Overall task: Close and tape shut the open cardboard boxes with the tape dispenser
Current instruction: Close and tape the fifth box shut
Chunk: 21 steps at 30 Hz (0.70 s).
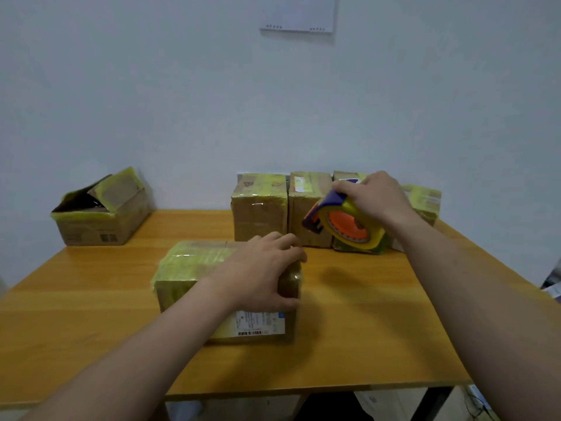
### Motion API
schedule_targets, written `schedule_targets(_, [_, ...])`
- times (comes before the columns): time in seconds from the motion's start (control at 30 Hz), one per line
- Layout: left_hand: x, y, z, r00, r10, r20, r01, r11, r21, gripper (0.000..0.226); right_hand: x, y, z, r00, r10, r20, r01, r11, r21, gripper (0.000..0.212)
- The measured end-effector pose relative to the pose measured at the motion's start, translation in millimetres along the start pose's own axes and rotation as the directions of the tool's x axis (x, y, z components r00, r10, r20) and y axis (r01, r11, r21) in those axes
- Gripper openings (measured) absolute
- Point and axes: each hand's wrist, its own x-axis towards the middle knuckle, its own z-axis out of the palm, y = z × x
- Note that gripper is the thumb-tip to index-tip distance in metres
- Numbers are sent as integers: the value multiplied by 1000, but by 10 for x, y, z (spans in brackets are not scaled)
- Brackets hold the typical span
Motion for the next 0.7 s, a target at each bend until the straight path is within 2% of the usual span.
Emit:
schedule_targets(0.07, [-35, -8, 39, 999, 37, 26, -38, 999, 18, 73, -34, 26, 82, 998, 39, -43, -30, 980, 194, 58])
schedule_targets(0.17, [-68, 18, 58, 997, 71, 44, -72, 997, 23, 69, -85, 52, 202, 991, 107, -77, -61, 890, 451, 60])
schedule_targets(0.3, [-96, 72, 63, 993, 80, 83, -84, 996, 36, 66, -207, 102, 368, 975, 215, -48, -125, 720, 682, 42])
schedule_targets(0.37, [-66, 103, 35, 993, 83, 90, -88, 994, 57, 63, -259, 129, 449, 964, 263, -27, -160, 661, 733, 42])
schedule_targets(0.43, [-1, 137, 10, 991, 77, 109, -86, 993, 81, 60, -299, 127, 498, 961, 276, -34, -159, 645, 748, 42])
schedule_targets(0.53, [98, 174, 16, 990, 82, 115, -95, 989, 110, 50, -337, 140, 507, 953, 296, -63, -135, 601, 788, 53])
schedule_targets(0.7, [142, 184, 50, 988, 110, 107, -117, 991, 59, 39, -370, 185, 500, 944, 311, -109, -85, 549, 832, 61])
